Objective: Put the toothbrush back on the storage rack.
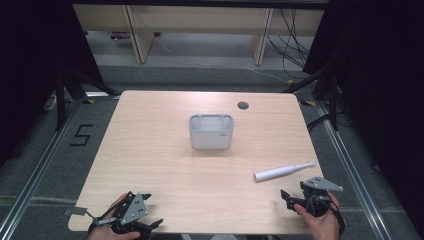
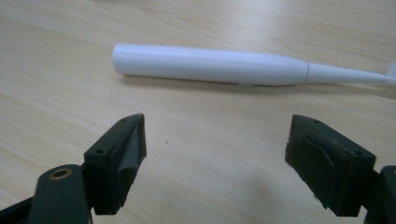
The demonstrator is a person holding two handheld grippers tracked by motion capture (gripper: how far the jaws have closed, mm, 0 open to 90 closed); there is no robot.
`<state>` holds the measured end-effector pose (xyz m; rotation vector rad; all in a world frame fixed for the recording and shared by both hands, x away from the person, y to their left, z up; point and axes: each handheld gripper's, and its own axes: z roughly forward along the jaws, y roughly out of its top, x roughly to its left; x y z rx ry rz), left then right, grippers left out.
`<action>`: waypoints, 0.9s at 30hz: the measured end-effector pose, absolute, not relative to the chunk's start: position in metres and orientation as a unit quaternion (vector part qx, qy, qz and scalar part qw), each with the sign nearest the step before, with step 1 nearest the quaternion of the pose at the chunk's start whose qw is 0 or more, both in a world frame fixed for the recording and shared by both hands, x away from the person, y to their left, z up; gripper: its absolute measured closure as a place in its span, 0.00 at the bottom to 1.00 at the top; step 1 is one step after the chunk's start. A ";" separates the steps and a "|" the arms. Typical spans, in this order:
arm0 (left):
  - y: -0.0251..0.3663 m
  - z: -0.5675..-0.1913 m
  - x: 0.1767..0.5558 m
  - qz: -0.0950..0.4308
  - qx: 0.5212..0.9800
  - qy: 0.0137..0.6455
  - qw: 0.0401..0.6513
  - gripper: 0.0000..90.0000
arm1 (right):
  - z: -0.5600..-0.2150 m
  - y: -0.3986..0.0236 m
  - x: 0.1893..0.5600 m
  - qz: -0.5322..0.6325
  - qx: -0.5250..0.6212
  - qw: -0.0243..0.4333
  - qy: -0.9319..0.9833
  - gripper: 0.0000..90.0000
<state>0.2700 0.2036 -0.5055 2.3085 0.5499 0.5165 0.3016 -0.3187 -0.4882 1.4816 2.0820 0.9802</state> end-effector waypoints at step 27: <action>0.204 -0.507 0.271 0.202 0.891 0.211 0.347 0.16 | -0.470 -0.294 0.329 0.387 0.497 0.228 0.742 0.63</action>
